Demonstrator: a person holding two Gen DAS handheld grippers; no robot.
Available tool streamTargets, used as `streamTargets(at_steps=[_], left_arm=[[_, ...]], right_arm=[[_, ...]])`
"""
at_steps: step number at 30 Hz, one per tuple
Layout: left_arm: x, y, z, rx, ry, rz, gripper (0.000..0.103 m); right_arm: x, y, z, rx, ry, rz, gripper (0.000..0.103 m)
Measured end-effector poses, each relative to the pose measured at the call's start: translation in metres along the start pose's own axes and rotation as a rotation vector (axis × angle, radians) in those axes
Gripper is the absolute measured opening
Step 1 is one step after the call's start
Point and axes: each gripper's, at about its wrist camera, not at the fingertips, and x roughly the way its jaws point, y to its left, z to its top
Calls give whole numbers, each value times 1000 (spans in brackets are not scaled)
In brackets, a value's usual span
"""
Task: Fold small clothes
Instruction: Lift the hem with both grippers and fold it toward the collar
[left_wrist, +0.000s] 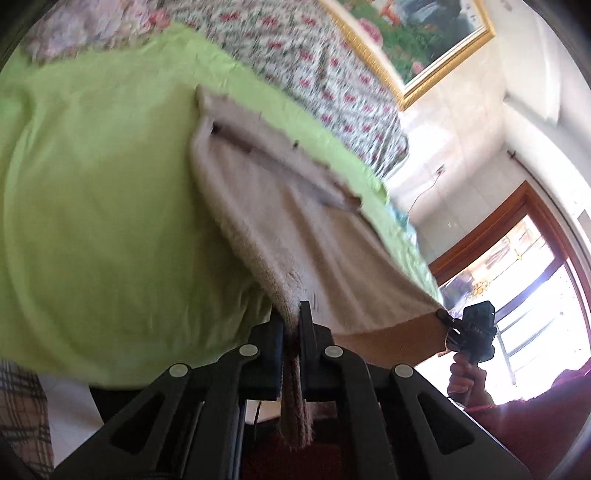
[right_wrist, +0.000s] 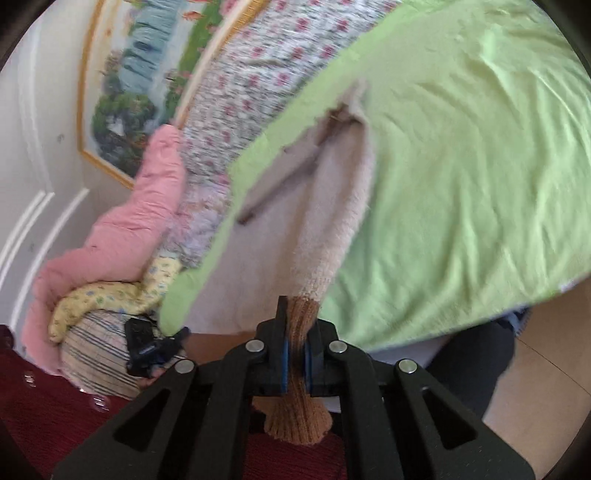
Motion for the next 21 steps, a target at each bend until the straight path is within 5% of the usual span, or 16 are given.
streamTargets(at_steps=[11, 15, 21], left_arm=[[13, -19, 145, 83, -272, -69, 4], [60, -13, 217, 93, -282, -21, 4], [133, 26, 282, 26, -247, 57, 4]], right_arm=[[27, 33, 116, -56, -185, 192, 7], [64, 31, 174, -86, -199, 144, 7], [128, 10, 263, -87, -164, 23, 7]])
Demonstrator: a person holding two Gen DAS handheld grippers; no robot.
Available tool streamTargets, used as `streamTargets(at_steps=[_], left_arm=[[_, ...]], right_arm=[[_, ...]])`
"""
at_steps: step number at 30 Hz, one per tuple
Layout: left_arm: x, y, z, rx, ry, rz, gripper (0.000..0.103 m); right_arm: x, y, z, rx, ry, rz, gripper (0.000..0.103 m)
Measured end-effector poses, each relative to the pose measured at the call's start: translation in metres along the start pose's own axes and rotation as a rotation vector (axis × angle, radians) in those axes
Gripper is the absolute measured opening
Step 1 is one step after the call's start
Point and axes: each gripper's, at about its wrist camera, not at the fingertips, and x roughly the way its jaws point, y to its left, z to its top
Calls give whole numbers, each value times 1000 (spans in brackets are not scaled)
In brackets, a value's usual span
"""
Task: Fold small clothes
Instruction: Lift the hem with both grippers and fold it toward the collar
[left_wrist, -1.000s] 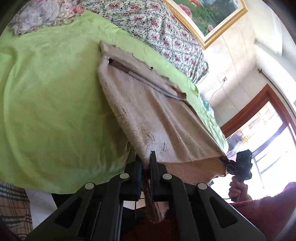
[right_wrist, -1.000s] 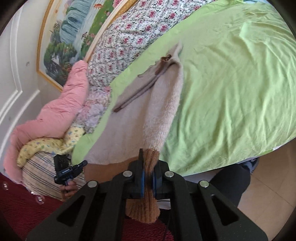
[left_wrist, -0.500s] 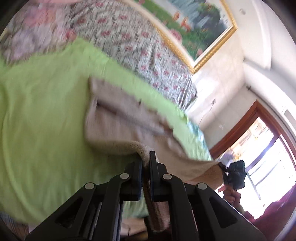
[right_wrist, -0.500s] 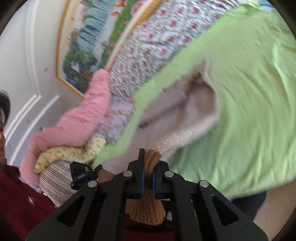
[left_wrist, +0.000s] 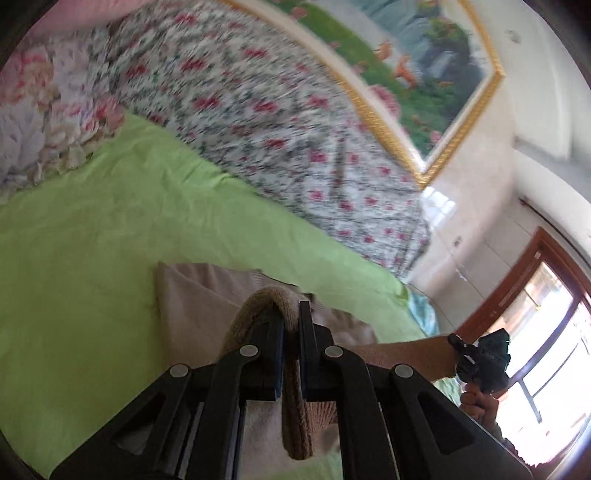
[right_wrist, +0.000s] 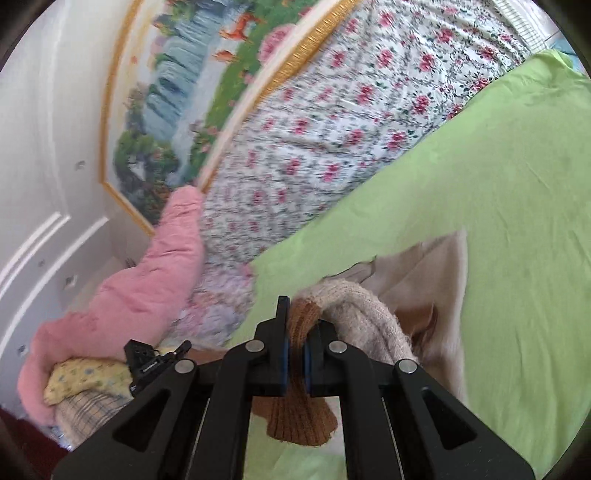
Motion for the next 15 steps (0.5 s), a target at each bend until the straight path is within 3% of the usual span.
streamTargets(at_steps=[6, 15], left_arm=[[74, 47, 14, -69, 68, 96, 4], [144, 107, 0, -131, 190, 206, 5]], right_arm=[[71, -48, 44, 41, 65, -144, 7], [142, -110, 31, 57, 207, -380, 7]])
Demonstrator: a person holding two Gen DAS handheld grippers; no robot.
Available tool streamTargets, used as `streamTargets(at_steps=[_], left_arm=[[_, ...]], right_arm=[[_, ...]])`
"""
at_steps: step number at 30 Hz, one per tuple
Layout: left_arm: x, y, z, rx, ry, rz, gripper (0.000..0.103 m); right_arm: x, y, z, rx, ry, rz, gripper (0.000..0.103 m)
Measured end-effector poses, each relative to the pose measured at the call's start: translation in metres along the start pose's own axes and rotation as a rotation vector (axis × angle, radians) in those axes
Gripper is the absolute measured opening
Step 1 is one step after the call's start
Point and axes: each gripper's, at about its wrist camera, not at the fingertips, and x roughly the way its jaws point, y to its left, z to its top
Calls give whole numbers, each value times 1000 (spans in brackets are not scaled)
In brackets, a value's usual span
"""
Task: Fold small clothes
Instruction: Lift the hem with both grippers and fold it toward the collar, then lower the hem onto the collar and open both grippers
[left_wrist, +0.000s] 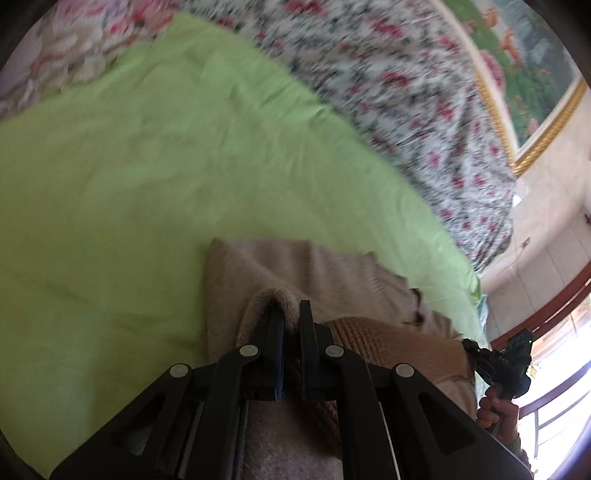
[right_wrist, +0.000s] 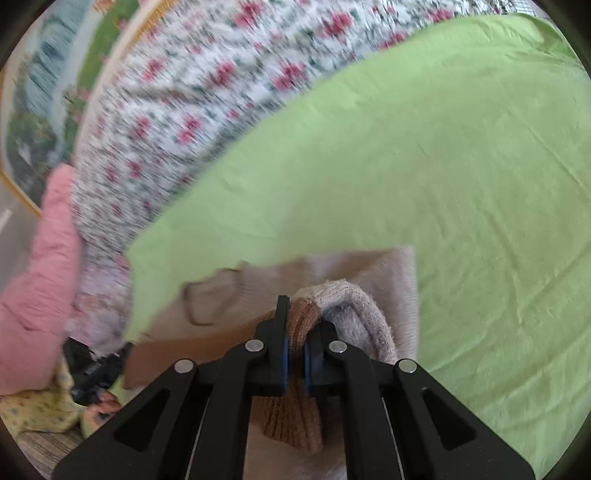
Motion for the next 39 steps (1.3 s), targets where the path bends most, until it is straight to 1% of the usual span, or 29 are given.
streamTargets(at_steps=[1, 2, 3, 4, 6, 8, 9, 10, 11, 12, 15, 16, 17, 18, 19, 21, 23, 24, 25, 27, 28, 30, 31, 32, 33, 35, 37, 39], left_arm=[[3, 1, 0, 1, 9, 5, 6], [4, 0, 0, 12, 19, 14, 6], [3, -1, 0, 23, 21, 21, 10], [1, -5, -1, 48, 34, 38, 10], [-9, -12, -6, 87, 49, 54, 11], [-28, -22, -19, 136, 63, 52, 13], [-40, -30, -31, 172, 70, 34, 14], [-49, -38, -41, 205, 77, 21, 15], [-55, -45, -48, 228, 86, 11, 15], [-59, -54, -60, 256, 106, -11, 17], [-51, -89, -98, 348, 218, -113, 18], [-47, -98, -105, 370, 234, -116, 18], [-37, -110, -113, 407, 262, -106, 19], [-30, -115, -116, 424, 278, -98, 20], [-19, -121, -118, 442, 296, -77, 20], [1, -127, -115, 451, 332, -57, 20], [13, -127, -103, 431, 352, -70, 20], [18, -127, -94, 420, 350, -72, 20], [21, -125, -85, 409, 344, -68, 20], [30, -120, -63, 377, 326, -51, 20], [35, -116, -53, 367, 301, -25, 20], [44, -104, -29, 328, 244, 61, 20], [49, -95, -17, 287, 223, 89, 20], [53, -86, -8, 240, 204, 89, 20], [54, -77, 2, 191, 182, 76, 20], [51, -66, 13, 123, 137, 82, 20], [46, -58, 17, 78, 101, 83, 20], [37, -51, 15, 67, 76, 85, 20]], right_arm=[[3, -2, -1, 3, 8, -9, 8], [5, -5, -2, 17, 9, -2, 9], [6, -9, -2, 39, 13, 9, 9], [5, -12, -1, 59, 16, 23, 10], [-7, -15, -1, 98, 10, 53, 15], [-28, -14, -4, 97, -30, 62, 29], [-43, -11, -7, 80, -60, 56, 44], [-54, -7, -11, 65, -88, 55, 54], [-66, -2, -17, 40, -118, 65, 55], [-75, 6, -24, 14, -122, 79, 55], [-78, 32, -48, -77, -52, 156, 55], [-74, 43, -56, -117, -17, 179, 55], [-66, 58, -67, -173, 35, 200, 55], [-60, 66, -74, -206, 65, 212, 55], [-51, 76, -81, -249, 108, 227, 55], [-26, 94, -92, -332, 214, 229, 55], [-2, 108, -93, -401, 308, 227, 55], [3, 110, -93, -426, 317, 206, 55], [10, 111, -89, -451, 318, 163, 55], [25, 106, -73, -452, 300, 59, 55], [31, 100, -63, -425, 286, 31, 55], [39, 82, -40, -335, 225, -34, 54], [39, 75, -31, -292, 187, -57, 53], [36, 66, -21, -243, 128, -83, 53], [29, 56, -11, -183, 50, -92, 53], [19, 44, -3, -91, -42, -86, 54], [9, 34, -3, -39, -89, -103, 55], [-2, 27, -7, -15, -102, -89, 55]])
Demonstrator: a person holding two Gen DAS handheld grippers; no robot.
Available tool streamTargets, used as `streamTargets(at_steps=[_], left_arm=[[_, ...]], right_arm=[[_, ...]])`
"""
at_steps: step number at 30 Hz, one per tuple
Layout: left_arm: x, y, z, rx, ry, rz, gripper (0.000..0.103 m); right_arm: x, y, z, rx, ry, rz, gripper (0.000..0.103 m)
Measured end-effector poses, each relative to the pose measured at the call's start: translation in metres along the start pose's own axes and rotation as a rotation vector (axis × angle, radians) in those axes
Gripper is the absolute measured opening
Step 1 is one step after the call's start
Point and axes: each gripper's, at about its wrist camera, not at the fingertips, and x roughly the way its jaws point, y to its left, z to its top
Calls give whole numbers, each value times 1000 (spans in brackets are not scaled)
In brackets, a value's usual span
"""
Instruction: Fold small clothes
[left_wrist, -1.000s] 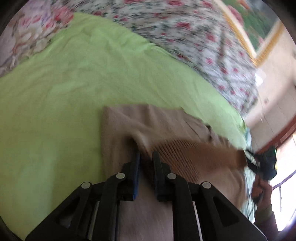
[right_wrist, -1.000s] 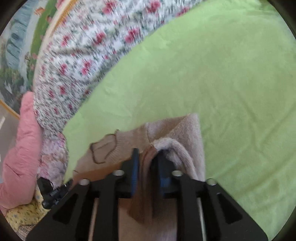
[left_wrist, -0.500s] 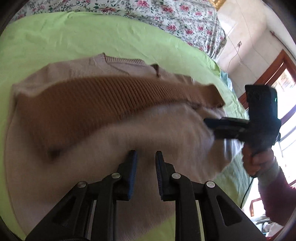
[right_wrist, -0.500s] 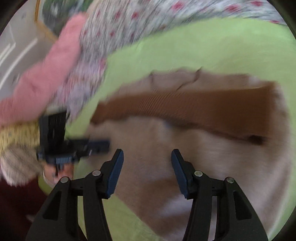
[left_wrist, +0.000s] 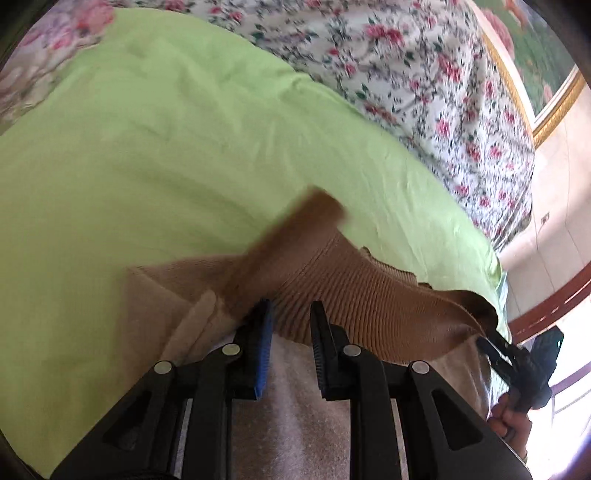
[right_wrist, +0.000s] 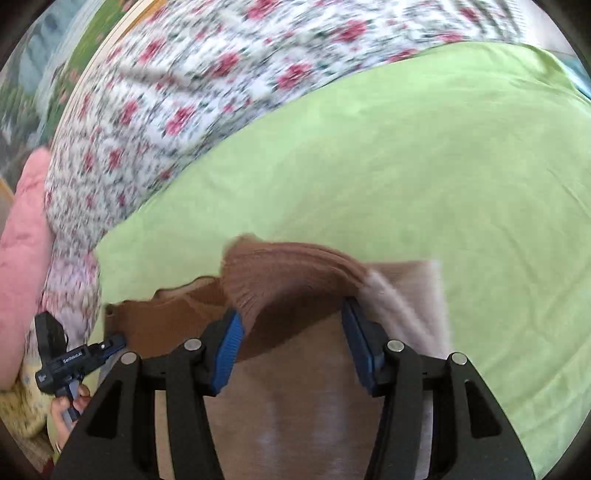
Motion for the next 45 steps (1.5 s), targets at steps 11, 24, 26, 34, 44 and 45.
streamTargets(at_steps=[11, 24, 26, 34, 44, 45], left_arm=[[-36, 24, -28, -78, -22, 21, 22], [-64, 36, -61, -27, -16, 53, 20], [-81, 26, -72, -27, -24, 54, 28], [-136, -7, -163, -48, -1, -44, 45], [-163, 0, -233, -120, 41, -66, 53], [-164, 1, -235, -121, 44, -65, 53]], right_arm=[[-39, 5, -22, -40, 44, 75, 55], [-61, -34, -50, 33, 52, 10, 50], [-80, -28, -54, 29, 17, -32, 51], [-125, 16, -101, -39, 1, 61, 52], [-153, 41, -165, -62, 66, 111, 53], [-156, 41, -171, -58, 71, 114, 55]])
